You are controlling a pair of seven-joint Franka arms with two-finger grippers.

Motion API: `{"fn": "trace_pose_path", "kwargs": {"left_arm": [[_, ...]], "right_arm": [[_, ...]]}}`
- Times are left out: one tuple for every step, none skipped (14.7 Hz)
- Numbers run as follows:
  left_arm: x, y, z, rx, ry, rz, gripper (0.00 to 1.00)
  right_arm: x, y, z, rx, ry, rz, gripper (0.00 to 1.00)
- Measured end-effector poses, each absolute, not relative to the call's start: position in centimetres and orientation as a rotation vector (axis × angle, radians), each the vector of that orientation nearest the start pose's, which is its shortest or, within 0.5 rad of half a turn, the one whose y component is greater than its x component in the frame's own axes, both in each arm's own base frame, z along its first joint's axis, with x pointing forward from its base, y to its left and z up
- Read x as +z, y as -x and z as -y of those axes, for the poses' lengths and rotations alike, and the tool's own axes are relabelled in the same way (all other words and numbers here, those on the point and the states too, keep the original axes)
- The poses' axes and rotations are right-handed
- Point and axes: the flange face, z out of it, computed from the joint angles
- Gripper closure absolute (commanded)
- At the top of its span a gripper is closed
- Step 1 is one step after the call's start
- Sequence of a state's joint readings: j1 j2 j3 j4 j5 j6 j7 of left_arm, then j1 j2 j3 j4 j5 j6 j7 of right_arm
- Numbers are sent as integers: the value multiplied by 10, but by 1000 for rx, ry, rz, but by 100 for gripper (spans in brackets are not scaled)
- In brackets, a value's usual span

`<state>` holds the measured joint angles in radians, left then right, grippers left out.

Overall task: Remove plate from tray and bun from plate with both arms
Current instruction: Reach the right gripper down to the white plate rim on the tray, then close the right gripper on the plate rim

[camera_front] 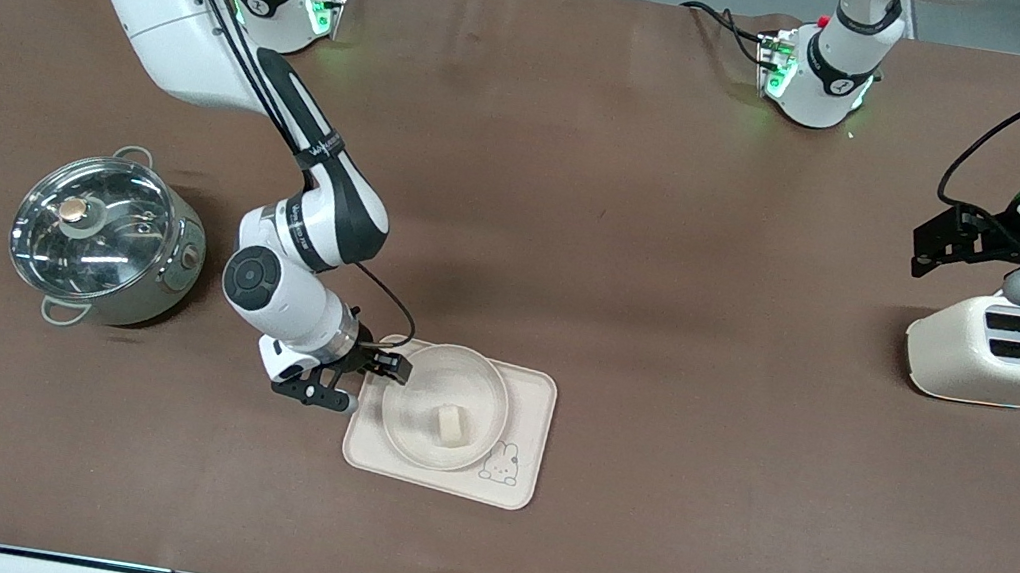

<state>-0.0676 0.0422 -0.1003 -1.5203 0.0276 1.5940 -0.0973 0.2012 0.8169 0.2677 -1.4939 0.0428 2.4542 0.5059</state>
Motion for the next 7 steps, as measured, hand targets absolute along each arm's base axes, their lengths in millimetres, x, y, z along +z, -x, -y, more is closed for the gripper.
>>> {"fn": "trace_pose_path", "kwargs": {"left_arm": [[627,-563,91,-54,3120,-110,0],[627,-563,91,-54,3120,-110,0],[627,-563,91,-54,3120,-110,0],[627,-563,91,-54,3120,-110,0],[627,-563,91,-54,3120,-110,0],[627,-563,91,-54,3120,-110,0],[627,-563,91,-54,3120,-110,0]], "right_arm": [[211,-669,-297,-69,2860,-246,52],[207,-670,-297,-77,2855,-256,53],[204,-672,-297,-92,2847,-265,54],[199,-673,-297,-104,2840,-273,56],[196,-676,-297,-114,2833,-285,59],[193,-678,-297,-117,2827,-301,66],[191,-680,-297,-118,2823,-311,77]]}}
